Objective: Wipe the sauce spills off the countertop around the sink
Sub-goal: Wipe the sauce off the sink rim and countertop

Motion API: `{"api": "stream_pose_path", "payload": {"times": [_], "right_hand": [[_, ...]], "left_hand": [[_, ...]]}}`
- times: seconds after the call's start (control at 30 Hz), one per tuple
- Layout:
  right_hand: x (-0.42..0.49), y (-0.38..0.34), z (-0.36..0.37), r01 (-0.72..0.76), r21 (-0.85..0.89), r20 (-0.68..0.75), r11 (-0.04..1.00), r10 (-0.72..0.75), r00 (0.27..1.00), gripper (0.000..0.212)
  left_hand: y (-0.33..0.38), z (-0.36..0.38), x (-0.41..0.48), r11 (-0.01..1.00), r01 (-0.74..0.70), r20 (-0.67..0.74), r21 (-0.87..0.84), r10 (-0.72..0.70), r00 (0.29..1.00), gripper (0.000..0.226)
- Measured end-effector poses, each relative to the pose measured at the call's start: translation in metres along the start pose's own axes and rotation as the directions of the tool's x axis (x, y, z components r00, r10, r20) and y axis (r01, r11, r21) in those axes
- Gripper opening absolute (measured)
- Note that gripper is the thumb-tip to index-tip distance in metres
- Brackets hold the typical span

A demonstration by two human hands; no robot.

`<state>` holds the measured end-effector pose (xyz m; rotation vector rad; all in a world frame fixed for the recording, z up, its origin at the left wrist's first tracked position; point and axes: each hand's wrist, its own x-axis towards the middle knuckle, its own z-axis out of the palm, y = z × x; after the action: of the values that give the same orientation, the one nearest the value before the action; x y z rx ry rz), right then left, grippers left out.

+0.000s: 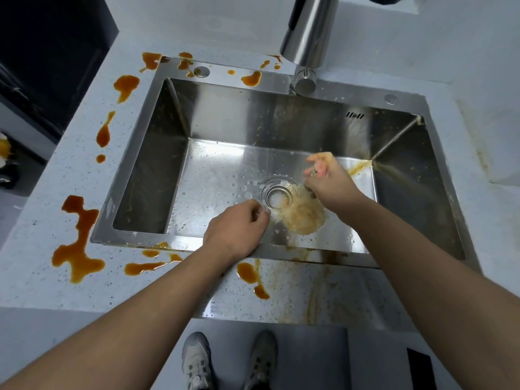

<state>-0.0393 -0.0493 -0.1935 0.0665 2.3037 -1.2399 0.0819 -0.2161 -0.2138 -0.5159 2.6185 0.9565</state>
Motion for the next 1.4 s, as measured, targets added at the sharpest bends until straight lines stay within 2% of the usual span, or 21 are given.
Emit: {"api": "stream_pose_path", "payload": {"times": [0.1,0.2,0.23,0.3,0.43,0.53,0.6,0.7,0.8,0.87,0.97,1.03,1.1,1.17,1.27,1.33,1.4], "right_hand": [[-0.014,0.002,0.005,-0.135,0.188,0.047,0.973,0.129,0.991,0.018],[-0.032,0.001,0.014,-0.104,0.429,0.032,0.897,0.1,0.994,0.018],[-0.04,-0.001,0.014,-0.054,0.422,-0.008,0.905,0.063,0.998,0.015],[-0.059,-0.004,0.015,0.059,0.371,-0.071,0.927,-0.035,0.997,0.02],[-0.095,-0.008,0.019,0.172,0.32,-0.037,0.932,-0.169,0.985,0.02],[-0.115,-0.003,0.019,0.132,0.369,-0.057,0.92,-0.119,0.991,0.022],[-0.125,0.005,0.018,0.063,0.472,-0.042,0.879,-0.049,0.998,0.03],[-0.142,0.013,0.017,-0.008,0.615,0.027,0.788,-0.011,1.0,0.033],[-0.154,0.016,0.015,-0.02,0.651,0.061,0.759,-0.026,0.998,0.03],[-0.161,0.02,0.012,-0.021,0.651,0.023,0.759,0.008,1.0,0.021],[-0.166,0.027,0.007,0.002,0.614,-0.058,0.789,0.043,0.997,0.005],[-0.171,0.033,0.001,0.017,0.616,-0.077,0.787,0.038,0.996,0.003],[-0.177,0.038,-0.005,0.018,0.615,-0.062,0.789,0.025,0.998,0.009],[-0.187,0.041,-0.013,-0.004,0.618,-0.009,0.787,0.013,1.0,0.014],[-0.199,0.045,-0.025,-0.017,0.65,0.059,0.76,-0.028,0.998,0.017],[-0.202,0.048,-0.03,-0.047,0.701,0.109,0.712,-0.042,0.993,0.019],[-0.202,0.053,-0.034,-0.076,0.741,0.132,0.667,-0.034,0.991,0.02]], "left_hand": [[-0.001,-0.001,-0.001,0.992,-0.043,0.013,-0.122,0.045,0.999,0.029],[0.0,-0.005,-0.004,0.918,-0.144,-0.038,-0.371,0.14,0.989,0.015],[0.003,-0.007,-0.006,0.892,-0.183,-0.056,-0.412,0.176,0.983,0.013],[0.012,-0.013,-0.012,0.844,-0.258,-0.058,-0.469,0.262,0.963,0.023],[0.026,-0.02,-0.026,0.804,-0.356,-0.064,-0.476,0.372,0.926,0.039],[0.025,-0.022,-0.037,0.783,-0.368,-0.094,-0.502,0.373,0.923,0.027],[0.023,-0.023,-0.042,0.76,-0.339,-0.094,-0.555,0.347,0.933,0.003],[0.019,-0.022,-0.047,0.707,-0.239,-0.052,-0.666,0.275,0.96,0.022],[0.016,-0.017,-0.054,0.678,-0.141,-0.005,-0.721,0.199,0.98,0.022],[0.02,-0.009,-0.064,0.694,-0.081,0.035,-0.715,0.151,0.988,0.021],[0.032,-0.001,-0.081,0.658,-0.028,0.125,-0.753,0.184,0.975,0.019],[0.041,0.007,-0.093,0.662,-0.069,0.144,-0.747,0.262,0.954,0.036],[0.048,0.014,-0.101,0.669,-0.149,0.106,-0.728,0.325,0.94,0.056],[0.055,0.019,-0.11,0.656,-0.178,0.109,-0.733,0.372,0.922,0.072],[0.063,0.027,-0.117,0.705,-0.237,0.103,-0.668,0.403,0.91,0.093],[0.067,0.031,-0.122,0.72,-0.245,0.113,-0.65,0.41,0.905,0.097],[0.071,0.035,-0.125,0.723,-0.248,0.109,-0.645,0.408,0.906,0.084]]}}
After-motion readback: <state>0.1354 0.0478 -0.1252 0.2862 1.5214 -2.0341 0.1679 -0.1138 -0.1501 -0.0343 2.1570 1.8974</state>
